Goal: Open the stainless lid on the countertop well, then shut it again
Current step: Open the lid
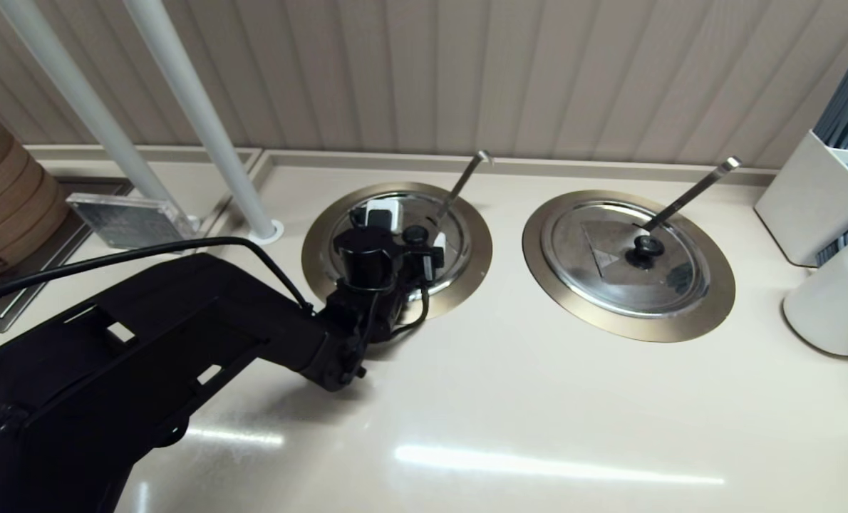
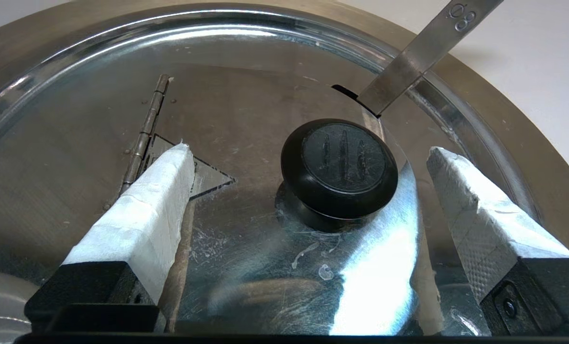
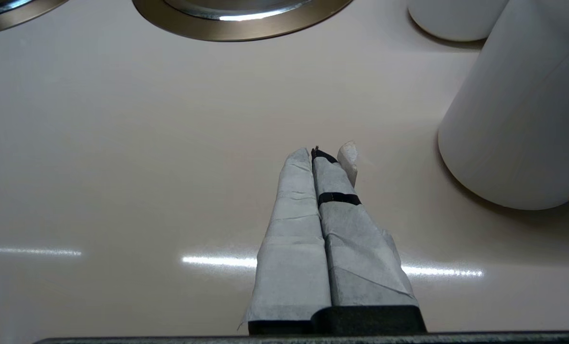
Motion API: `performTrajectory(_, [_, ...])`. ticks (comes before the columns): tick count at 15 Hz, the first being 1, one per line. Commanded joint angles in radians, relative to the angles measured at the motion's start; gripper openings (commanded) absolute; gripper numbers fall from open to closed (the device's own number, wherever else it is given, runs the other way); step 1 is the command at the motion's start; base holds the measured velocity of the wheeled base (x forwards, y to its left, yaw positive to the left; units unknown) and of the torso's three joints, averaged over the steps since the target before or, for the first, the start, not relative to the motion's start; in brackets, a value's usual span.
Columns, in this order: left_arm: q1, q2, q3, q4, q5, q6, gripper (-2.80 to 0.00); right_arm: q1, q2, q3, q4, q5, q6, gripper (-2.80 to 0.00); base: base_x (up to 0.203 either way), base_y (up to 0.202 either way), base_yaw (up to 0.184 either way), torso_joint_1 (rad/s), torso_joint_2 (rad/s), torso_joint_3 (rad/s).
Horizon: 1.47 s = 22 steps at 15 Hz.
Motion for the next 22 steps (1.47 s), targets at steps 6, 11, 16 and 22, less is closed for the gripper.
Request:
performTrajectory(6, [0.026, 0.041, 0.005, -0.024, 0.003, 0.075, 0.00, 0.000, 0.000, 0.005, 0.000, 0.000, 0.000, -2.80, 0.000, 0.000, 0.000, 0.000, 0.00, 0.000])
performTrajectory(11, [0.045, 0.057, 0.001, -0.108, 0.004, 0.141, 0.00, 0.000, 0.000, 0.005, 0.000, 0.000, 0.000, -2.80, 0.000, 0.000, 0.000, 0.000, 0.00, 0.000])
performTrajectory(16, [0.050, 0.039, 0.000, -0.114, 0.005, 0.141, 0.00, 0.000, 0.000, 0.005, 0.000, 0.000, 0.000, -2.80, 0.000, 0.000, 0.000, 0.000, 0.00, 0.000])
performTrajectory(22, [0.049, 0.000, 0.003, -0.116, 0.006, 0.134, 0.00, 0.000, 0.000, 0.005, 0.000, 0.000, 0.000, -2.80, 0.000, 0.000, 0.000, 0.000, 0.00, 0.000])
